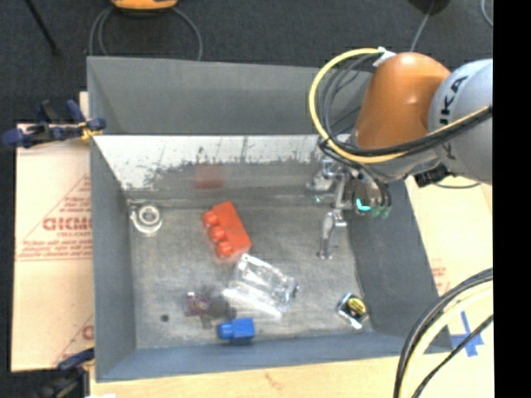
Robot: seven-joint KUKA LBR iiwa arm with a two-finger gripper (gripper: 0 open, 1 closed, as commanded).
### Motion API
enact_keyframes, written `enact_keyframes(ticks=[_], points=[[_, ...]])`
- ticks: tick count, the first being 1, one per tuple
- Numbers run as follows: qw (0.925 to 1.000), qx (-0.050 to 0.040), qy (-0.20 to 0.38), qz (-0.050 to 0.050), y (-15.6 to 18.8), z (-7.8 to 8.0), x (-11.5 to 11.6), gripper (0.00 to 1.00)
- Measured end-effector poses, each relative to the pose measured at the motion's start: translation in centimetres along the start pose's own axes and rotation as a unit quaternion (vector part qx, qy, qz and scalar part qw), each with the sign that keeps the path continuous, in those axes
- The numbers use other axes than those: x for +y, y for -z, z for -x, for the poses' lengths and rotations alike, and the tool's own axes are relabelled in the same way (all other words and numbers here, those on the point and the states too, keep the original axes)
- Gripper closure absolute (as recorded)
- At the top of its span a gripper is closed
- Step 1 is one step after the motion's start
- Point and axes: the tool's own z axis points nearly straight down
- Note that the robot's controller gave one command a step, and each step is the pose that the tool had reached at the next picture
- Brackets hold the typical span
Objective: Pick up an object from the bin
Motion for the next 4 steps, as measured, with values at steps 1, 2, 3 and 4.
enact_keyframes(ticks=[1, 2, 3, 4], points=[[0.9995, 0.0040, 0.030, 0.000, -7.2, -8.5, 1.4, 0.00], [0.9949, -0.0072, 0.101, -0.002, -10.4, -8.5, 4.1, 0.00], [0.9946, -0.0125, 0.103, -0.002, -10.2, -8.2, 4.2, 1.00], [0.9596, -0.0060, 0.281, -0.002, 6.2, -9.9, 3.3, 1.00]])
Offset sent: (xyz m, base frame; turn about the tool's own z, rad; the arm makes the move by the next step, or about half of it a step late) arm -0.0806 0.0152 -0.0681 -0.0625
